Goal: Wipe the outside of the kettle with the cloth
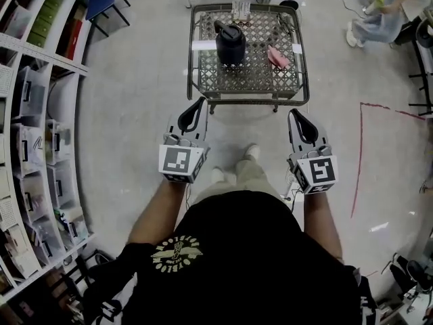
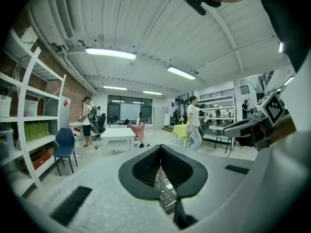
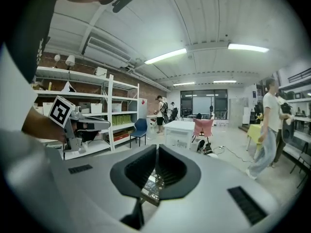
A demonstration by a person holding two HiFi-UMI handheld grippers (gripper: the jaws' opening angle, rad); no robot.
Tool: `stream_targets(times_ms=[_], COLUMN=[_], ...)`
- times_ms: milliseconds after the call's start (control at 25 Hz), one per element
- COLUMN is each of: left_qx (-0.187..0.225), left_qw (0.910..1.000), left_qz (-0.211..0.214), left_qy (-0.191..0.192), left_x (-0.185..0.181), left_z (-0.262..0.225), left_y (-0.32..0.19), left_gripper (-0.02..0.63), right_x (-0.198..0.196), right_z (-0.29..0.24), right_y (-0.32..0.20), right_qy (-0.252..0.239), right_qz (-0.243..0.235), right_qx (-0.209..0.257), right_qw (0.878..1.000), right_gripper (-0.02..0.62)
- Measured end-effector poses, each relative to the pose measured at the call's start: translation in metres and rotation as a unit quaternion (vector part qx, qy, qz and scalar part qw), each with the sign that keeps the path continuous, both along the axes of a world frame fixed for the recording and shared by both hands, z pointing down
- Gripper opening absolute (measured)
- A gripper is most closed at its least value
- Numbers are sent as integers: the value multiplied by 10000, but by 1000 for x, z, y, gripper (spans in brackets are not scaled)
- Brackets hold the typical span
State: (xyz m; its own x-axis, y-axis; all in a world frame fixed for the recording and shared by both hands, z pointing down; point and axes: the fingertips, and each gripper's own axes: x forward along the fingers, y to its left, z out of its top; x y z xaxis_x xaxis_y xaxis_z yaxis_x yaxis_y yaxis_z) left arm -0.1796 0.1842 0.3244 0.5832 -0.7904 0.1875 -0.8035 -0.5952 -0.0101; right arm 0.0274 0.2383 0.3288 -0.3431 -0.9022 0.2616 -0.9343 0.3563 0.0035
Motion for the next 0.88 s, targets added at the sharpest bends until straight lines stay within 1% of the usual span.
stream_targets(times_ms=[200, 320, 440, 640, 880], left_qx=[8, 9, 96, 252, 222], left_qw=[9996, 9995, 9992, 9985, 9969], left_qz=[-248, -290, -349, -439, -741], left_qy=[-116, -153, -154, -189, -139], left_x=[12, 21, 34, 59, 66], left_z=[6, 5, -4, -17, -17], left_y=[-32, -50, -63, -80, -88], left_gripper=[6, 6, 6, 6, 6], right_x=[19, 32, 46, 73, 98], right_z=[6, 0, -6, -13, -18], right_y=[-29, -43, -52, -75, -97], right_qy=[-45, -40, -28, -39, -55], right_qz=[-119, -151, -206, -315, -446], right_qx=[-102, -38, 5, 108, 258], right_qw=[9999, 9999, 9998, 9994, 9987], right_gripper=[12, 12, 12, 12, 12])
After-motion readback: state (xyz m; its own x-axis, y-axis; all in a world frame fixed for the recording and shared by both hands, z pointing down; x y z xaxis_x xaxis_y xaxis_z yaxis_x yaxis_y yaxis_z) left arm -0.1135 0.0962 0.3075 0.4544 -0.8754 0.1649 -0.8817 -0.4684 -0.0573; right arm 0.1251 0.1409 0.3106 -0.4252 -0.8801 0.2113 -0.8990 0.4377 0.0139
